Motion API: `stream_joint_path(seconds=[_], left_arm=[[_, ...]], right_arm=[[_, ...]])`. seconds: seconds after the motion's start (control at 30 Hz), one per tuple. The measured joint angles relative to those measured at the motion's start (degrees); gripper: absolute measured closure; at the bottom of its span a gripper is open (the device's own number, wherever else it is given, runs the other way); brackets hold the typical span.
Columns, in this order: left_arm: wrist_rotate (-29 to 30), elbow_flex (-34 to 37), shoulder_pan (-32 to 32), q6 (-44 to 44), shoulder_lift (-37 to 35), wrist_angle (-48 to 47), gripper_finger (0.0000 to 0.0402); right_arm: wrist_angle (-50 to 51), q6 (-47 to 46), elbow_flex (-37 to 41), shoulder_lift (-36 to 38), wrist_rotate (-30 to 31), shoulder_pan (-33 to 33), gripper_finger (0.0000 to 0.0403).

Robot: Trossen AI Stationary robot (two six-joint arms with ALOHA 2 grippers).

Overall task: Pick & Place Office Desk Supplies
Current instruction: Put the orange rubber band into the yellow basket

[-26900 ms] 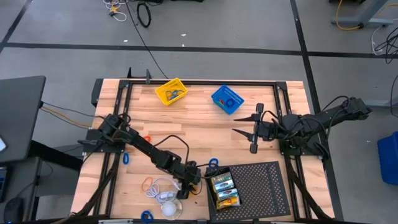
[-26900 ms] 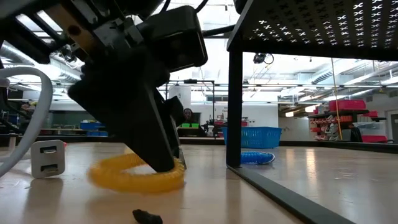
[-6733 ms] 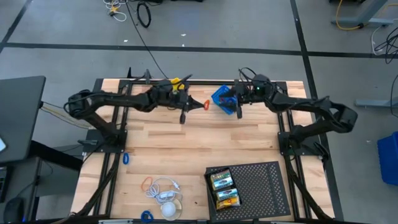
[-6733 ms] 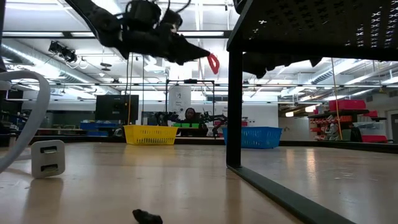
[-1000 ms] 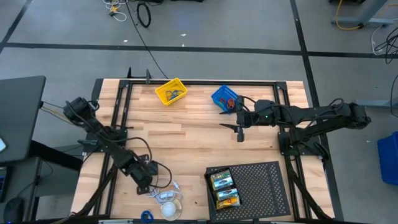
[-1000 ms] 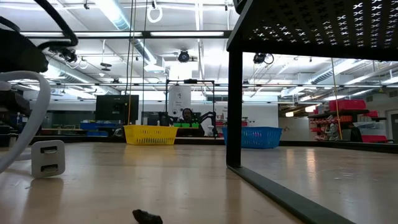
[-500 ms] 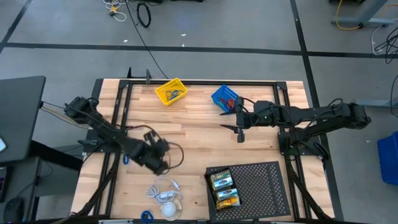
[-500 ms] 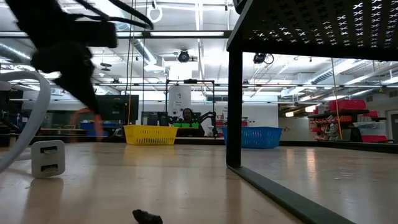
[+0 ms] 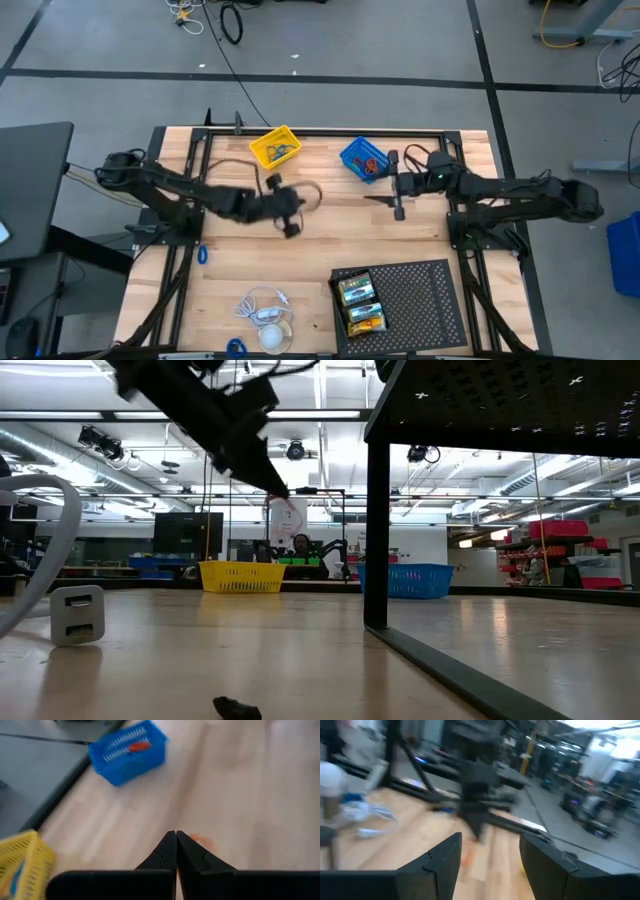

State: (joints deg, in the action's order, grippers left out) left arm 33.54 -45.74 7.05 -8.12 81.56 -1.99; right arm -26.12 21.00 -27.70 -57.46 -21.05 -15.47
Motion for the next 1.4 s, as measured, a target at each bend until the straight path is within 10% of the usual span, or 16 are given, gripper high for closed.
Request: stream_joint_path(seconds=[0.23, 0.6, 1.4], left_arm=[[-11.83, 2.78, -16.4, 9.29, -1.99, 11.06, 0.0401], [-10.85, 2.8, -36.59, 13.15, -1.97, 9.27, 0.0401], [-18.84, 2.8, -42.0, 12.07, 1.42, 1.98, 0.0345]], right_arm=[[0.24, -3.28, 2.01, 2.58, -13.83, -5.34, 0.0195], [1.34, -4.21, 2.01, 2.5, -14.79, -6.97, 0.0195], [1.77, -4.15, 2.01, 2.47, -14.17, -6.97, 0.0195]])
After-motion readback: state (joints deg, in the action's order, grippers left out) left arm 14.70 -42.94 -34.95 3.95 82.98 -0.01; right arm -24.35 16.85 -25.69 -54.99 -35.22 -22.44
